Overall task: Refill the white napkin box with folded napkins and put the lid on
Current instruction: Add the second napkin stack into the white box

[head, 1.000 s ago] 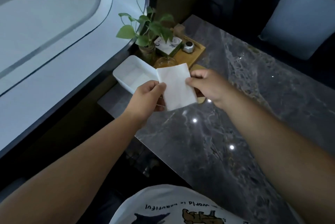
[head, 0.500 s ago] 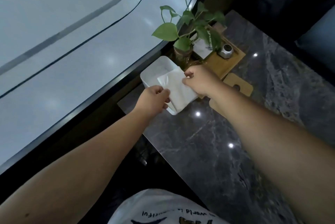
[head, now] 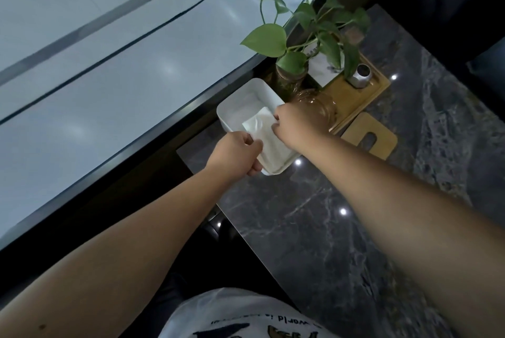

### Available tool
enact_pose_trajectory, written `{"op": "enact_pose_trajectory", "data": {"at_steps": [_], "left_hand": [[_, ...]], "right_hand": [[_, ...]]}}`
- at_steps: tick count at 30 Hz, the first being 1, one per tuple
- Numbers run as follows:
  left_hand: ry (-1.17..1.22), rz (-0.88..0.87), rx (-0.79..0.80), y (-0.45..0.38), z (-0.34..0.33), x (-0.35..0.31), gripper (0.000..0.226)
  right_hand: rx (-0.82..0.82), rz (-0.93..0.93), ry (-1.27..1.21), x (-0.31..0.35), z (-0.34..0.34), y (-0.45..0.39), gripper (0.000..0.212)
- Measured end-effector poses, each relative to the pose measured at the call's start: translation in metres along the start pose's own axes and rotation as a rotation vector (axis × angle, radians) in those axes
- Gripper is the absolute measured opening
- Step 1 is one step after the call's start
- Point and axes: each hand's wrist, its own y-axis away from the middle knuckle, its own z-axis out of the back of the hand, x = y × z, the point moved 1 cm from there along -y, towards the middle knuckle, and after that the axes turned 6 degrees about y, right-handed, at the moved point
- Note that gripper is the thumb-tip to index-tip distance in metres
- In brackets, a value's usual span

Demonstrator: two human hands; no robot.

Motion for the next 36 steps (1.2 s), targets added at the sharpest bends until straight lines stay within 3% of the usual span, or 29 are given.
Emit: {"op": "enact_pose_trajectory", "data": {"at_steps": [7, 15, 19, 22, 24, 28, 31, 34, 36], "left_hand": [[-0.398, -0.033, 0.084, -0.009, 0.003, -0.004, 0.033], [-0.769, -0.239, -0.092, -0.004, 0.002, 0.006, 0.035], [-0.821, -0.468, -0.226, 0.0, 0.007, 0.017, 0.027], [-0.919, -0.778, -0.321, -0.006, 0.01, 0.02, 0.024], [-1.053, -0.833, -0.253, -0.013, 0.008, 0.021, 0.035], [-1.263, -0.676, 0.02, -0.023, 0.003, 0.017, 0.047], [-1.359, -0.686, 0.05, -0.023, 0.001, 0.012, 0.041], [-1.435, -0.719, 0.07, -0.025, 0.002, 0.01, 0.029], [-1.447, -0.736, 0.09, -0.027, 0.003, 0.009, 0.031]], "right_hand": [[0.05, 0.02, 0.112, 0.004, -0.009, 0.001, 0.018], [0.029, 0.026, 0.081, 0.008, -0.01, 0.014, 0.02], [-0.097, 0.128, -0.033, 0.002, -0.008, 0.026, 0.016], [-0.104, 0.262, -0.017, -0.001, -0.007, 0.044, 0.021], [-0.041, 0.315, 0.062, 0.002, -0.01, 0.054, 0.022], [0.116, 0.321, 0.218, 0.01, -0.013, 0.058, 0.011], [0.186, 0.248, 0.256, 0.014, -0.014, 0.056, 0.013], [0.266, 0.24, 0.285, 0.014, -0.014, 0.053, 0.031], [0.33, 0.248, 0.31, 0.014, -0.011, 0.05, 0.027]]}}
